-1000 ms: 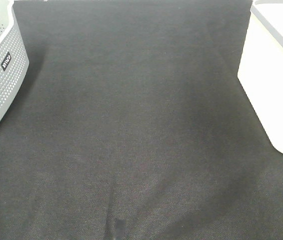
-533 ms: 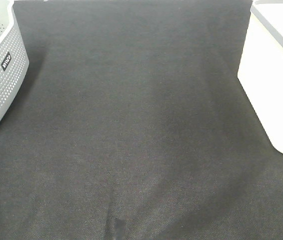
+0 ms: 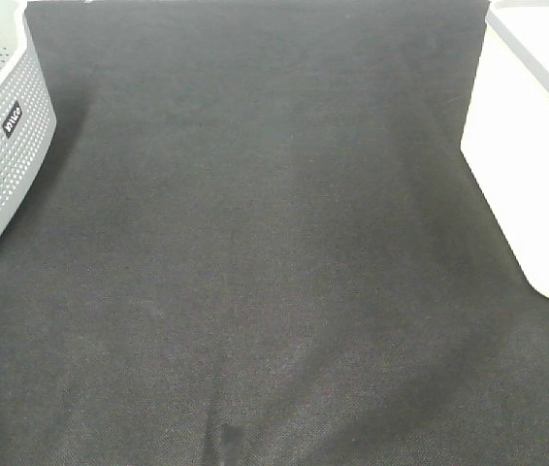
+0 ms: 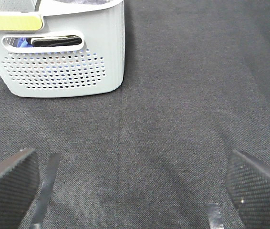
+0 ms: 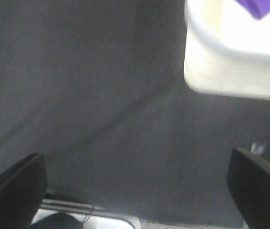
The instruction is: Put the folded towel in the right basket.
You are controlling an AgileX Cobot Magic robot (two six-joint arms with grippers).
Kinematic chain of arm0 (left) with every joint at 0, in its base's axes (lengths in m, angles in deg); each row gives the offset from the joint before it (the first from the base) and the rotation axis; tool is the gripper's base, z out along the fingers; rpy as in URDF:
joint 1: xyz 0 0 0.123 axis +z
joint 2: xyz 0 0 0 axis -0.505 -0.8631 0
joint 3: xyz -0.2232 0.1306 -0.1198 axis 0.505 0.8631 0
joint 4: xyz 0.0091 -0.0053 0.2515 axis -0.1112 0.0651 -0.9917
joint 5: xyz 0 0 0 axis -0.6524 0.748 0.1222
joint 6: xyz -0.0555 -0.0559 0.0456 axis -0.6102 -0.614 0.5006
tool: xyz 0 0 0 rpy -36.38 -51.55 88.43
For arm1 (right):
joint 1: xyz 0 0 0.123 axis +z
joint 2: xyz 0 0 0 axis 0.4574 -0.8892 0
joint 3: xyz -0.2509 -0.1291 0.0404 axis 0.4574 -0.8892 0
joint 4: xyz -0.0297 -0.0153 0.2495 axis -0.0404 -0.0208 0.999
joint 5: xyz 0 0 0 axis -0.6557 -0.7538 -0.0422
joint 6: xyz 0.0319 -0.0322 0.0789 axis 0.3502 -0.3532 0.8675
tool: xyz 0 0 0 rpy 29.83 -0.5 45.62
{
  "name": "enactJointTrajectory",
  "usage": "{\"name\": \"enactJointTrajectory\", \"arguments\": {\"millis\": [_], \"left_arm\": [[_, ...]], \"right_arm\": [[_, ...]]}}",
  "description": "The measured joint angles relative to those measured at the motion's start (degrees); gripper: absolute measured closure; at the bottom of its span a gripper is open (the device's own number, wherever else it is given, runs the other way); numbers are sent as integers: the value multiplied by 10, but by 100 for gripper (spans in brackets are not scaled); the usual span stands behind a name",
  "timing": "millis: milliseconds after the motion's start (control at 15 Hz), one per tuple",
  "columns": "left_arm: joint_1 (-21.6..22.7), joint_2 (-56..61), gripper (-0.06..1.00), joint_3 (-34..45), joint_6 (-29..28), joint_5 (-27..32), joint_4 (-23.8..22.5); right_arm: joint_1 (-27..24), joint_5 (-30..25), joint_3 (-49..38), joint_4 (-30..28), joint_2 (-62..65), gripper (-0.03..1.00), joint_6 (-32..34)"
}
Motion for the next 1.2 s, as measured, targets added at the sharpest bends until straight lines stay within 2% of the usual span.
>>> {"name": "enactJointTrajectory", "arguments": {"millis": [200,467,733,933,1200], "left_arm": [[0,0,-4,0,0,0,0],[0,0,-4,0,0,0,0],[0,0,-4,0,0,0,0],[0,0,-4,0,0,0,0],[0,0,-4,0,0,0,0]], "right_arm": [[0,-6,-110,3,143,-1,0],[0,-14,-184,5,301,-1,0],[0,-14,-231,5,431,-1,-5],[0,-13,-239,4,483,-1,-10],[0,-9,-241,6,489,-1,-25]]}}
